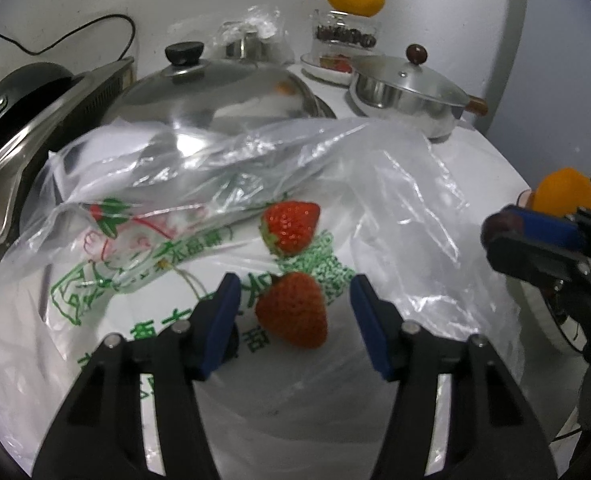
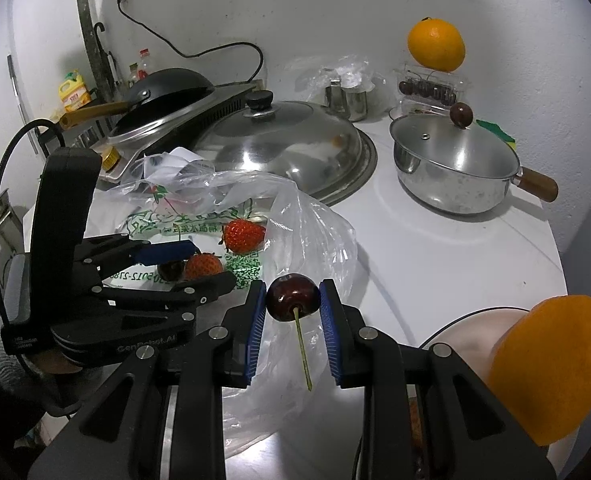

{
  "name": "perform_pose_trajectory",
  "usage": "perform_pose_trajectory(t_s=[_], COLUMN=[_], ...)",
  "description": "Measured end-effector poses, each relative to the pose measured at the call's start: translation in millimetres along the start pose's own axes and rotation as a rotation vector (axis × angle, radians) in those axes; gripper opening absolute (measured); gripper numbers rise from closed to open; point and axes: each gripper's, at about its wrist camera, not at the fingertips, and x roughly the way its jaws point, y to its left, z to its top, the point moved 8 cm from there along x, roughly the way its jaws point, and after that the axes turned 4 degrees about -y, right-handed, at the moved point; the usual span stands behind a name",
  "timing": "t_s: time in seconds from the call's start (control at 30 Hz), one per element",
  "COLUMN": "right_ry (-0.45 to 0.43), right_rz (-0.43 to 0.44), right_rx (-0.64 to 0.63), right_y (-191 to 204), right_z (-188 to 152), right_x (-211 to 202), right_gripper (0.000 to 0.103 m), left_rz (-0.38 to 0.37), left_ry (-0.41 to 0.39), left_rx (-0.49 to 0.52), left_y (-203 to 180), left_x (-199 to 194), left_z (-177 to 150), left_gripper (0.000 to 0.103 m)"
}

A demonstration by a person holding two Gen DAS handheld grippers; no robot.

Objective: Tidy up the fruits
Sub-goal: 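Close the left gripper on the strawberry while the right gripper holds the cherry, then lift the strawberry and cherry with both grippers and carry them toward the plate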

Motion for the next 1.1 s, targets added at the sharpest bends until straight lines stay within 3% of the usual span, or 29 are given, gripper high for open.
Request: perform_pose_trajectory(t_s=[0.07, 0.4, 1.1], right_ry=[0.0, 0.003, -0.006], right_rz=[0.0, -0.006, -0.014], right_rx=[-0.001, -0.005, -0.007], right_y=[-1, -1, -1], right_z=[0, -2, -1], right_x=[0, 0, -3], right_gripper=[0.029, 0.029, 0.029], left_rz=[0.003, 0.011, 0.017], left_ry=[0.005, -0.01, 0.032], left_rx=[0.011, 0.031, 0.034], left_y=[-2, -2, -5], left_x=[2, 0, 14], left_z=[0, 2, -4], left_gripper=[0.05, 0.034, 0.04])
